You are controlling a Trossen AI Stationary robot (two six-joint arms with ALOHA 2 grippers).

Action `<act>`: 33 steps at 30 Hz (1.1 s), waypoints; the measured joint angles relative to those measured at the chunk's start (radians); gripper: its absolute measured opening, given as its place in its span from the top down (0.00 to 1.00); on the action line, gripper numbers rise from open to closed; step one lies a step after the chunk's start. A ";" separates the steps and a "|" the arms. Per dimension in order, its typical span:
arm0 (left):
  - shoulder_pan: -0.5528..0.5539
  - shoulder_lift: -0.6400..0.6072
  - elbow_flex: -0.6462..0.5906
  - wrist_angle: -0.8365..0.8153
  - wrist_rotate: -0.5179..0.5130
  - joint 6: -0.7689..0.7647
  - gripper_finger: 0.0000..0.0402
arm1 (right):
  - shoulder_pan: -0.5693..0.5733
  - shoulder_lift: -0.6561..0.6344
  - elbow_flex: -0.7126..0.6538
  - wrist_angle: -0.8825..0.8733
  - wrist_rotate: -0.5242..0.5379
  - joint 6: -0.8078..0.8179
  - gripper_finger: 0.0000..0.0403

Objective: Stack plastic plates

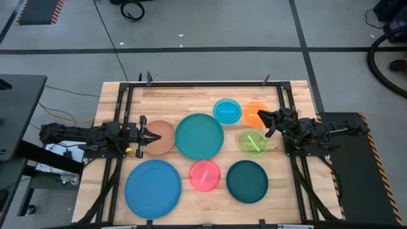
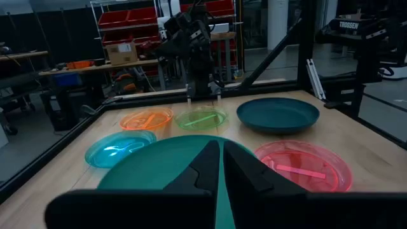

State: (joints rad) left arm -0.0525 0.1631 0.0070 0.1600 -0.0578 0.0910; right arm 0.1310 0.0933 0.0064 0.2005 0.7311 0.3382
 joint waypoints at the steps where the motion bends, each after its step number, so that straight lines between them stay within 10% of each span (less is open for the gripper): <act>1: 0.000 0.000 0.000 0.000 0.000 0.000 0.93 | 0.000 0.000 0.000 0.000 0.000 0.000 0.81; 33: 0.000 0.000 0.000 0.024 0.000 0.001 0.93 | 0.000 0.000 0.000 0.000 0.000 0.000 0.81</act>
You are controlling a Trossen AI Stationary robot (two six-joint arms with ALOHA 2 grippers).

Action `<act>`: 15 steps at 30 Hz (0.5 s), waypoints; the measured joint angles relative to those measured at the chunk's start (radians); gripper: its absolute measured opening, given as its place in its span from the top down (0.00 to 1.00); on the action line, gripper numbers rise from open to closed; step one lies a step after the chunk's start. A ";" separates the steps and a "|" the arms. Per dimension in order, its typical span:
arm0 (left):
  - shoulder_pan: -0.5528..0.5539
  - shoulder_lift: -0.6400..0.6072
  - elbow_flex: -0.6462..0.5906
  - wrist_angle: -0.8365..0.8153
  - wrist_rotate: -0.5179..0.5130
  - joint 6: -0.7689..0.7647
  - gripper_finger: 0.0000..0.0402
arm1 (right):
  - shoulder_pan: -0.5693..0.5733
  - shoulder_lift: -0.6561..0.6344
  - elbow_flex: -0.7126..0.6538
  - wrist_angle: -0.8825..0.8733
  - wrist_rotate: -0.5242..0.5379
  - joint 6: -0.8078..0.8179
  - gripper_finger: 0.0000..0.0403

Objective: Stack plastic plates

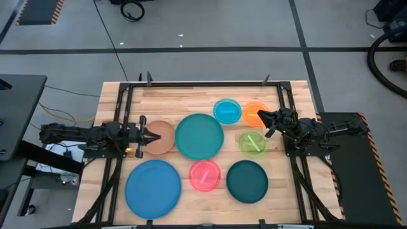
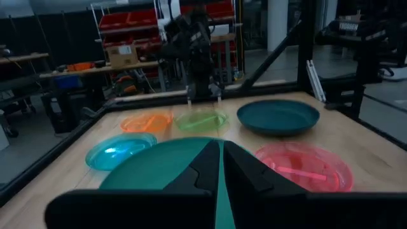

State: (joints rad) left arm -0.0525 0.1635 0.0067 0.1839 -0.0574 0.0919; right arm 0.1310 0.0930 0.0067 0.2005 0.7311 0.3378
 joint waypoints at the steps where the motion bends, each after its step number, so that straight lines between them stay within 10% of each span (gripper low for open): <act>1: 0.000 0.000 0.000 0.021 0.000 -0.022 0.93 | 0.000 0.000 0.000 0.000 0.000 0.000 0.81; 15: 0.000 0.000 0.000 0.239 -0.001 -0.269 0.93 | 0.000 0.000 0.000 0.016 0.001 0.000 0.81</act>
State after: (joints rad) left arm -0.0528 0.1631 0.0069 0.4226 -0.0589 -0.1775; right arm 0.1310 0.0933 0.0063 0.2169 0.7319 0.3382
